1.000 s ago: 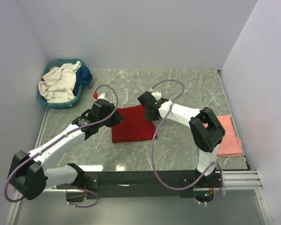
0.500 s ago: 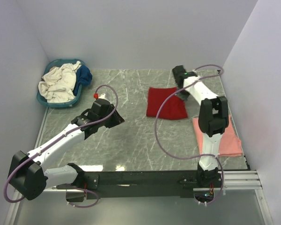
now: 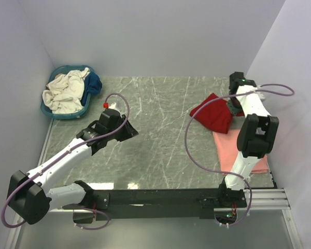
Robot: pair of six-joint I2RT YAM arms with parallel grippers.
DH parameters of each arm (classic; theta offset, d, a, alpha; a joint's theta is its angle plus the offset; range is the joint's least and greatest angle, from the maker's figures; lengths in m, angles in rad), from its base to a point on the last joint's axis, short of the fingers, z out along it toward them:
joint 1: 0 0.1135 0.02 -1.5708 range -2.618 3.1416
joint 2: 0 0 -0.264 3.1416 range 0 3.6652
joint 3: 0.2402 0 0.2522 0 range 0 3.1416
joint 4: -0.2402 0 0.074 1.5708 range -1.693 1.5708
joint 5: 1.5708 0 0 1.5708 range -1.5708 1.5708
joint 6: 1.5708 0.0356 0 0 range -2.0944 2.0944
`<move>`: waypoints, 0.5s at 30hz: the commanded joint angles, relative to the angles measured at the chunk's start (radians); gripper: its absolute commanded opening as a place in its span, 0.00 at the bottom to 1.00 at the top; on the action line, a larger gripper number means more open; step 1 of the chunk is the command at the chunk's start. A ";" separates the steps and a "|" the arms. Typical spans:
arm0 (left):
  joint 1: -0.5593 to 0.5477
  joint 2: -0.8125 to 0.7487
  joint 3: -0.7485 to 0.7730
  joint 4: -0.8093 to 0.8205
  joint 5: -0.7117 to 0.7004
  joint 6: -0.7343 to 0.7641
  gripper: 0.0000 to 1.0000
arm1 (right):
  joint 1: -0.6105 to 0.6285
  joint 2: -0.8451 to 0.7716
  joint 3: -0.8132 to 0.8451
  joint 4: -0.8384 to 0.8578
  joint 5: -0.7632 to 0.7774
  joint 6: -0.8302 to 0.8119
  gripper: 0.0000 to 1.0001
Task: Fold and stack the t-shirts
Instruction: Neatly place the folded tshirt to the corner
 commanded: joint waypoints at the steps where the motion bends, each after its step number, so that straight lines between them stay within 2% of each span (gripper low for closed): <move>1: 0.003 -0.047 0.038 -0.006 0.016 0.027 0.29 | -0.048 -0.120 -0.016 -0.023 0.041 0.080 0.00; 15: 0.003 -0.101 0.013 -0.018 0.028 0.013 0.28 | -0.080 -0.241 -0.081 -0.046 0.030 0.082 0.00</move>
